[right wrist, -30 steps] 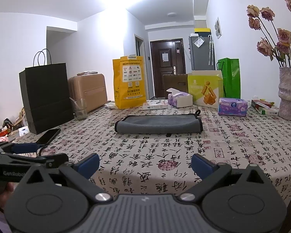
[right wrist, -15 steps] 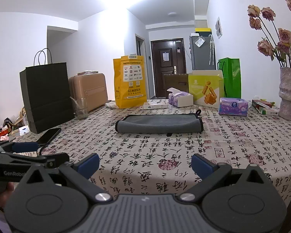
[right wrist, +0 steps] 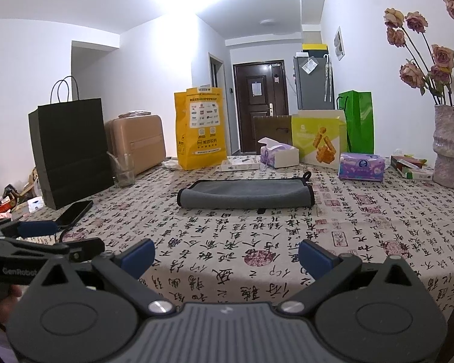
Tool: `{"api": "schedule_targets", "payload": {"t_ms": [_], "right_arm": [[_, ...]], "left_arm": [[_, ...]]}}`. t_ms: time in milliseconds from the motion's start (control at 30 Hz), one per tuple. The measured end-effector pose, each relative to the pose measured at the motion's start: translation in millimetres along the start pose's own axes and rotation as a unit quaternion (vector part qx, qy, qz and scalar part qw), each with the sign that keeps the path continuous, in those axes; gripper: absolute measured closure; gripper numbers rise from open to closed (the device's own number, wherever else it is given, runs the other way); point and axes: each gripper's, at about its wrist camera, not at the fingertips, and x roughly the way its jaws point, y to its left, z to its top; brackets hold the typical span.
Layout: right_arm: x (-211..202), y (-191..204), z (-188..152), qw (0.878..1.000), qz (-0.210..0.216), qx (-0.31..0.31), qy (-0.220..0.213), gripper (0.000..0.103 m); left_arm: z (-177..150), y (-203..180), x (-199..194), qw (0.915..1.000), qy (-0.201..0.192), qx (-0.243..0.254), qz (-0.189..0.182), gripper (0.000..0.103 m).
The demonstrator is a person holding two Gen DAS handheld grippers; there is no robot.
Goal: Fold towel
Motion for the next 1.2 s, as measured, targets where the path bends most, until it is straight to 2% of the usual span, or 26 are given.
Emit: {"api": "schedule_targets", "payload": {"t_ms": [1200], "right_arm": [[-0.6, 0.0, 1.8, 1.0, 0.001, -0.002, -0.002, 0.001]], "left_arm": [[-0.6, -1.5, 0.9, 1.0, 0.002, 0.005, 0.001, 0.0]]}}
